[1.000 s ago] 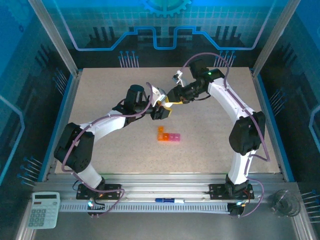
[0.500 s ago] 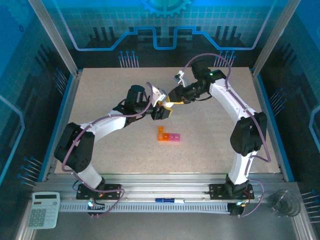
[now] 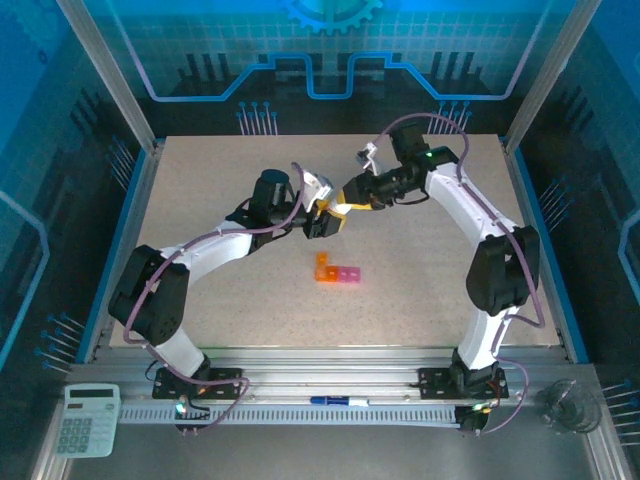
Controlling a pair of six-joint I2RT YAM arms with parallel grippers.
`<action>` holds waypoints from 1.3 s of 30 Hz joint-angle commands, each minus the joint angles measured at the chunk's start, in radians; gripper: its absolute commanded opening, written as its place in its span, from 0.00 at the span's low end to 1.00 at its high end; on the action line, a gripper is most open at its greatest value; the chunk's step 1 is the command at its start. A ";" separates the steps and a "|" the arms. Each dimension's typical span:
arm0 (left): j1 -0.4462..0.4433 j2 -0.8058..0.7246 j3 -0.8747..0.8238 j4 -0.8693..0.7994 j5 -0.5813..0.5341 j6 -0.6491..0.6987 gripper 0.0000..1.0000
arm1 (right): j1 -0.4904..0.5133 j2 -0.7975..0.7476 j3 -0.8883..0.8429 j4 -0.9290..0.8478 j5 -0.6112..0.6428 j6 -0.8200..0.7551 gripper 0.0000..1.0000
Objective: Sort the pills into containers
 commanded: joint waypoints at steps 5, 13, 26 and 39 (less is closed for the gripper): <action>0.011 -0.003 0.027 0.008 0.017 -0.010 0.58 | -0.027 -0.063 -0.042 0.069 -0.086 0.062 0.43; 0.011 0.004 0.038 0.007 0.022 -0.016 0.58 | -0.027 -0.065 -0.047 0.074 -0.095 0.068 0.43; 0.012 0.010 0.044 0.008 0.029 -0.012 0.51 | -0.006 -0.051 -0.054 0.078 -0.093 0.068 0.43; 0.011 0.016 0.051 0.007 0.048 -0.015 0.17 | -0.001 -0.045 -0.045 0.082 -0.086 0.081 0.50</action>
